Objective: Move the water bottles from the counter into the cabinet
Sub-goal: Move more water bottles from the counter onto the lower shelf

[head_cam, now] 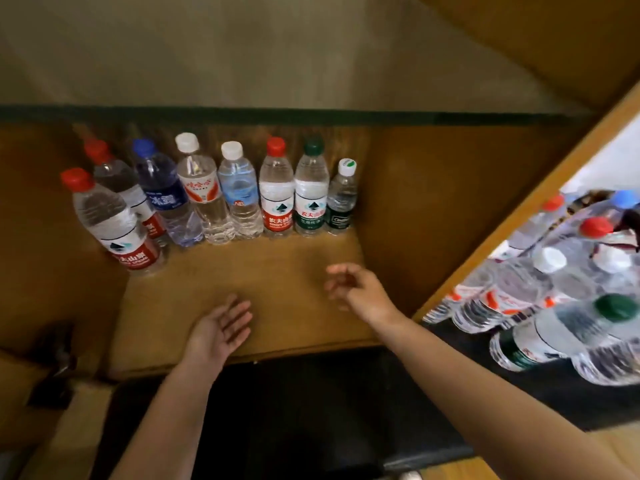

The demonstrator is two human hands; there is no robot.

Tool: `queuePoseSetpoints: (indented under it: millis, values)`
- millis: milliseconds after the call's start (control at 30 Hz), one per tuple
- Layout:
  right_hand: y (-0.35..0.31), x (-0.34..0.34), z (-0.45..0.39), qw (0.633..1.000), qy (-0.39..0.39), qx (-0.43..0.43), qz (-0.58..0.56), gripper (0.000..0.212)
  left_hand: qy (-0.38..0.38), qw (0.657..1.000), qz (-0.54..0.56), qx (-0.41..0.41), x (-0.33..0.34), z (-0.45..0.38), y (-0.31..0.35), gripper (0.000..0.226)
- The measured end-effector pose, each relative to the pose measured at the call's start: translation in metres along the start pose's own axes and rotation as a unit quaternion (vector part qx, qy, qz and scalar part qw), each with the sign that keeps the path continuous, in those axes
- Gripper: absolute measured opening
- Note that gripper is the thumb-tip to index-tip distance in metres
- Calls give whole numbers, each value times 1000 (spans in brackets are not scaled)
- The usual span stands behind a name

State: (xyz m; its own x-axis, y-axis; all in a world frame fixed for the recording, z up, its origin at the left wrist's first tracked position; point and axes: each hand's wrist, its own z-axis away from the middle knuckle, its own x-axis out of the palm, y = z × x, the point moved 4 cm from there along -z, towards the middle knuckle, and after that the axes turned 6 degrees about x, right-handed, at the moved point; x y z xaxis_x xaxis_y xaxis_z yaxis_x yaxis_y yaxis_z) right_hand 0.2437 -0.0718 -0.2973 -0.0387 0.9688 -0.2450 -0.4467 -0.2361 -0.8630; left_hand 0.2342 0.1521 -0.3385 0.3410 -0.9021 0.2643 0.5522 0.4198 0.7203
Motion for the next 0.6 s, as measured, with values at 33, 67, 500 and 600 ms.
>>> queuePoseSetpoints:
  millis: [33,67,500,600]
  values:
    - [5,-3,16,999,-26,-34,32,41,-13,1000,-16,9,8,9,-7,37]
    - [10,-9,32,994,-42,-75,71,41,-28,999,-29,16,17,18,-14,36]
    - [109,-206,175,970,163,-158,83,32,-132,952,-235,145,156,114,-122,21]
    - [146,-256,190,960,241,-128,57,28,-153,944,-260,133,190,124,-151,22]
